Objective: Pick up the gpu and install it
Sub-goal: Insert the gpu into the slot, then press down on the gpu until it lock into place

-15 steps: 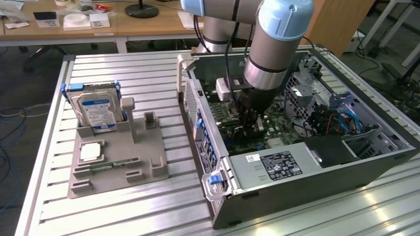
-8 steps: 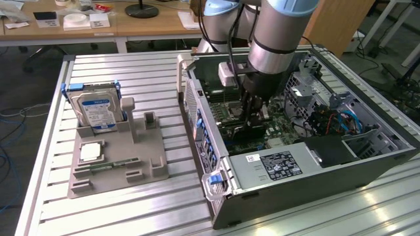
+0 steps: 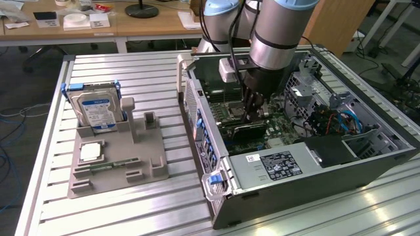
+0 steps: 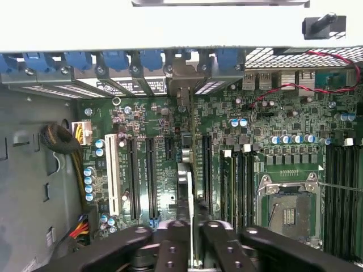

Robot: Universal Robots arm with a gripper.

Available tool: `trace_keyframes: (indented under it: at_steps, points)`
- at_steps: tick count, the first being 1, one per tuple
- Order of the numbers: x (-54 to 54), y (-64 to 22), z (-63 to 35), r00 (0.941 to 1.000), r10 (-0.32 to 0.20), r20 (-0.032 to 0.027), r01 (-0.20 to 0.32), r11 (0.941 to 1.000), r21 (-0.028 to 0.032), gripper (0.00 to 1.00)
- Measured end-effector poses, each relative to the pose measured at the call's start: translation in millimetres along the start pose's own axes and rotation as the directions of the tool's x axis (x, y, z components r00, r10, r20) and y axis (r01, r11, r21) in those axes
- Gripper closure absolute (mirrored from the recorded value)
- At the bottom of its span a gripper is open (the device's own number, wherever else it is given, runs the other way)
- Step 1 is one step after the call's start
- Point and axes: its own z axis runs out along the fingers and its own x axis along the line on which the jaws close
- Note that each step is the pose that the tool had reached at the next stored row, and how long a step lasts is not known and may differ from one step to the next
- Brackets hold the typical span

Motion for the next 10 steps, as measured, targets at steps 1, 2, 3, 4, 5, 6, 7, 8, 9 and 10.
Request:
trace_keyframes:
  at_steps: [1, 2, 3, 4, 5, 6, 7, 8, 9, 10]
  points:
    - [0.0, 0.0, 0.0, 1.0000, 0.000, 0.0000, 0.000, 1.0000, 0.0000, 0.90]
    - [0.0, 0.0, 0.0, 1.0000, 0.000, 0.0000, 0.000, 1.0000, 0.0000, 0.90]
    - [0.0, 0.0, 0.0, 1.0000, 0.000, 0.0000, 0.000, 1.0000, 0.0000, 0.90]
    - [0.0, 0.0, 0.0, 1.0000, 0.000, 0.0000, 0.000, 1.0000, 0.0000, 0.89]
    - [0.0, 0.0, 0.0, 1.0000, 0.000, 0.0001, 0.000, 1.0000, 0.0000, 0.89]
    - [0.0, 0.0, 0.0, 1.0000, 0.000, 0.0000, 0.000, 1.0000, 0.0000, 0.89]
    - [0.0, 0.0, 0.0, 1.0000, 0.000, 0.0000, 0.000, 1.0000, -0.0001, 0.89]
    - [0.0, 0.0, 0.0, 1.0000, 0.000, 0.0000, 0.000, 1.0000, -0.0001, 0.89]
    - [0.0, 0.0, 0.0, 1.0000, 0.000, -0.0001, 0.000, 1.0000, -0.0001, 0.89]
    - [0.0, 0.0, 0.0, 1.0000, 0.000, 0.0000, 0.000, 1.0000, 0.0000, 0.89]
